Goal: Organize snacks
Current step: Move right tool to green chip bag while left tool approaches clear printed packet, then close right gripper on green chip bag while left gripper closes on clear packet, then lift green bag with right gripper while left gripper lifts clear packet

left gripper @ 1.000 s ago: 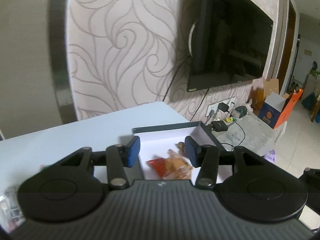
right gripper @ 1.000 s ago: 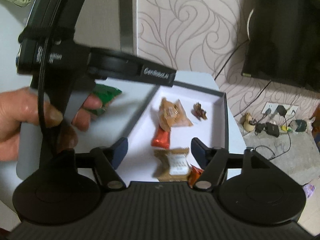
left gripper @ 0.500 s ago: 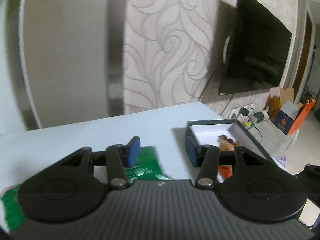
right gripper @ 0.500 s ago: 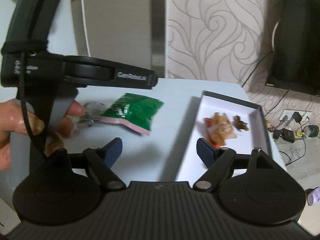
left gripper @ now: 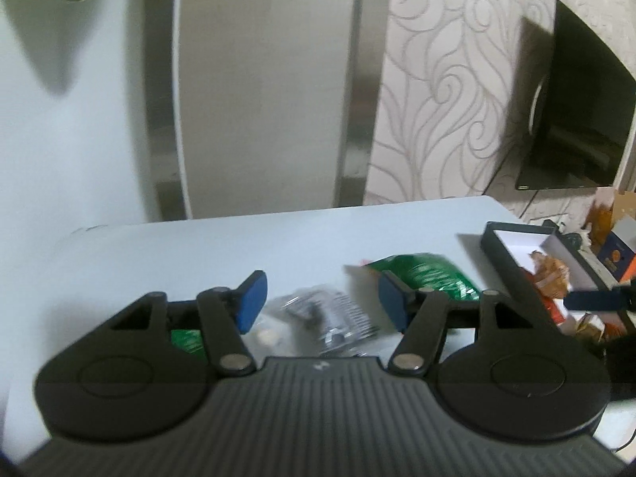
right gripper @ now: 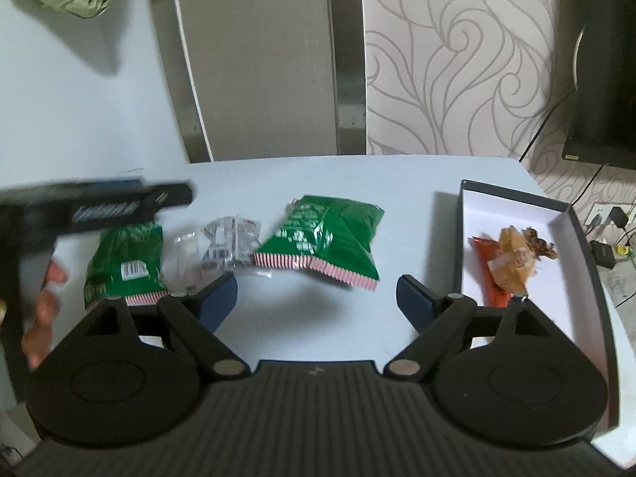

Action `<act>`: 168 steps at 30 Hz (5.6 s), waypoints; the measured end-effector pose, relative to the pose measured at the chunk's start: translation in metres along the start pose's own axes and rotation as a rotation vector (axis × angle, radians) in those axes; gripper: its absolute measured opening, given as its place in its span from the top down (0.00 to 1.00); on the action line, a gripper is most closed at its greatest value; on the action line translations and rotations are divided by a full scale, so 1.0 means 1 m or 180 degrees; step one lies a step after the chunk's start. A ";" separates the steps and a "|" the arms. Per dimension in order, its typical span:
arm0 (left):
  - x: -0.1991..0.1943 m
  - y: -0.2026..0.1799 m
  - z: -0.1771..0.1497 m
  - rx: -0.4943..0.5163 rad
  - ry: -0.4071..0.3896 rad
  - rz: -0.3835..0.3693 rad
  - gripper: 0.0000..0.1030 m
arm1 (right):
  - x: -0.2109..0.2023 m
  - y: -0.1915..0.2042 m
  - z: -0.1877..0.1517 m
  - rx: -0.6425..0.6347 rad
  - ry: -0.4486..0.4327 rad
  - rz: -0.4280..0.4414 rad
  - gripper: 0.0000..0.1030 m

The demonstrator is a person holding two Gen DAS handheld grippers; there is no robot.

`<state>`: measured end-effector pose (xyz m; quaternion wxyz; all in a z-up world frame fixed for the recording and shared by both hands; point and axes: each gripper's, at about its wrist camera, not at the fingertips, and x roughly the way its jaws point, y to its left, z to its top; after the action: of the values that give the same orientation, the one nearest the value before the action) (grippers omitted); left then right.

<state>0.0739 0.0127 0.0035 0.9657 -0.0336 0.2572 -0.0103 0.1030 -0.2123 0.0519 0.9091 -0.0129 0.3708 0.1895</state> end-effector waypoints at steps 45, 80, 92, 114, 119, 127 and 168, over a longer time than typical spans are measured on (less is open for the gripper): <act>0.056 -0.028 -0.030 -0.0014 0.0359 0.0044 0.38 | 0.046 -0.012 -0.049 -0.0095 0.0530 -0.0255 0.25; 0.119 -0.038 -0.035 0.0047 0.0592 0.0181 0.39 | 0.064 0.002 -0.047 -0.0495 0.0634 -0.0157 0.25; 0.103 -0.039 -0.041 0.0065 0.0597 0.0078 0.40 | 0.043 0.015 -0.058 -0.0455 0.0570 -0.0153 0.27; 0.080 -0.035 -0.054 0.0141 0.0610 -0.0084 0.41 | 0.031 0.019 -0.071 -0.0293 0.0546 -0.0263 0.27; 0.081 -0.036 -0.052 0.0196 0.0644 -0.0130 0.41 | 0.032 0.017 -0.071 -0.0223 0.0510 -0.0289 0.27; 0.081 -0.035 -0.042 0.0202 0.0558 -0.0136 0.42 | 0.033 0.018 -0.071 -0.0200 0.0449 -0.0293 0.27; 0.075 -0.027 -0.049 0.0201 0.0550 -0.0150 0.44 | 0.059 0.009 -0.078 -0.0083 0.0705 -0.0381 0.14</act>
<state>0.1146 -0.0204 -0.0742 0.9400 -0.0082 0.3383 -0.0439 0.0860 -0.1970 -0.0440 0.8720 -0.0676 0.4650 0.1371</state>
